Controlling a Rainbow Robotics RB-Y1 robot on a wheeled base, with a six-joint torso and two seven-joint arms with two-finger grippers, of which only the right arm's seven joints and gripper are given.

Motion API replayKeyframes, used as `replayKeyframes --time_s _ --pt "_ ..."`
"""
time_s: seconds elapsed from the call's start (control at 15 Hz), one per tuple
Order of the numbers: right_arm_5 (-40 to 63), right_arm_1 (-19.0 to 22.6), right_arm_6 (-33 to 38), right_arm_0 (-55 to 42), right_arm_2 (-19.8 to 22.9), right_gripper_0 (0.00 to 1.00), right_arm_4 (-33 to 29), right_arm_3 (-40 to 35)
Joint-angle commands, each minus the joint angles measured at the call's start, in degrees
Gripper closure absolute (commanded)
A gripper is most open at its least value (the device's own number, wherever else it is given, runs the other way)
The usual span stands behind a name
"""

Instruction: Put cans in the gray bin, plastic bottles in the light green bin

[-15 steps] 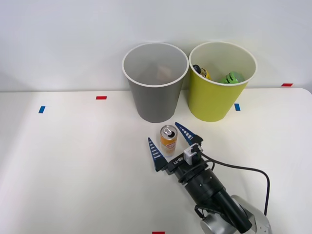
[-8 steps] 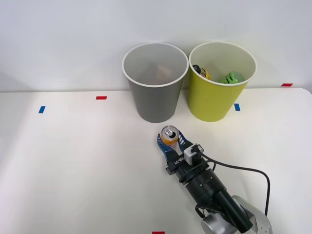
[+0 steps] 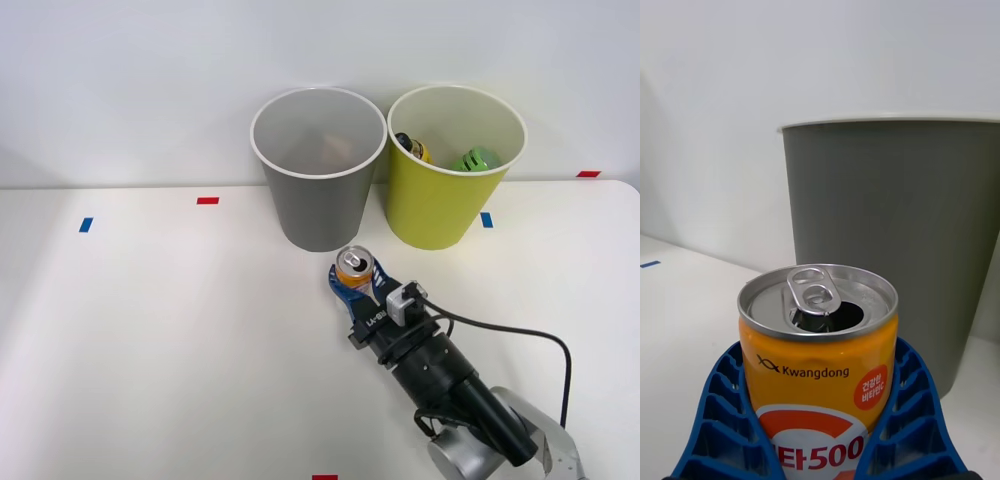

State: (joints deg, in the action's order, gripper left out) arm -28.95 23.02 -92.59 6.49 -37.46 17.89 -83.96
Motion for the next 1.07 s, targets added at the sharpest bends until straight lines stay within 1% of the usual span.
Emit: replayKeyframes --time_s 0.07,0.2,0.27,0.4,0.53,0.67,0.8,1.0,1.07 --pt "10.5 6.86 1.8 -3.41 1.68 0.89 1.19 -14.65" --pt "14.45 9.41 3.03 -4.38 2.92 0.89 2.24 -21.86" --pt "15.95 10.2 5.58 -4.29 3.44 0.89 2.59 -24.85" --pt "18.76 10.46 9.62 -3.85 4.85 0.89 2.68 -29.59" --pt "20.69 10.02 12.17 -2.62 6.52 0.89 2.68 -31.88" --pt "20.96 8.7 13.75 -0.07 7.57 0.89 2.77 -31.79" --pt "23.86 6.42 14.19 2.74 9.16 0.89 2.94 -31.96" --pt "30.36 1.67 15.16 8.01 11.88 0.89 3.65 -31.96" --pt "34.31 -0.17 15.25 10.12 13.29 0.89 3.65 -31.96"
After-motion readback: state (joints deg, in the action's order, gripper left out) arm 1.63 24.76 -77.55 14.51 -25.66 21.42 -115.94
